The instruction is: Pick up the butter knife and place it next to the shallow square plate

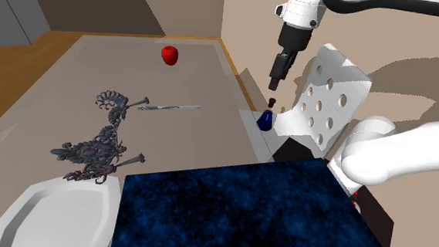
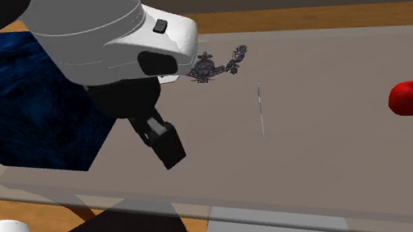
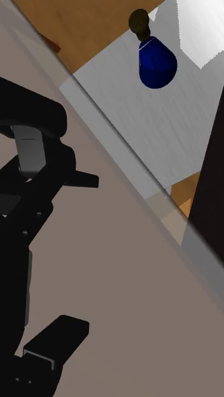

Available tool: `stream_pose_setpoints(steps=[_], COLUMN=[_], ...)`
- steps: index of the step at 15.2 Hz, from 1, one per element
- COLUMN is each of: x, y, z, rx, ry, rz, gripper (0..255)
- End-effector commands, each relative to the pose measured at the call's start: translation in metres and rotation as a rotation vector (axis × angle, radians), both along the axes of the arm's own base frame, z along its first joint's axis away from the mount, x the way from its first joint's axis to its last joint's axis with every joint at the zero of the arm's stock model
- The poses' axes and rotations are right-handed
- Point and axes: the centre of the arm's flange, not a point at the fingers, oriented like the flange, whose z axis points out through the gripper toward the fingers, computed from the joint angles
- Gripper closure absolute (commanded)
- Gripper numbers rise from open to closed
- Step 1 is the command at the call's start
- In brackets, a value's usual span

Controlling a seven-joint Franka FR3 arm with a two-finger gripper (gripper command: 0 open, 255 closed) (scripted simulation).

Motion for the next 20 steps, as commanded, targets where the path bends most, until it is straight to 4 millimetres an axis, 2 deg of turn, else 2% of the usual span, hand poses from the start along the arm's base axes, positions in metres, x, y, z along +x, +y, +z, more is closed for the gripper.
stream_pose_setpoints(steps=[1,10,20], x=[0.0,0.107,0.221], y=[0.0,0.013,0.049], z=[0.0,-0.05,-0.103], rx=[0.0,-0.01,-0.021], ry=[0.0,-0.015,-0.031], rz=[0.0,0.185,0.391], gripper=[0,0,0])
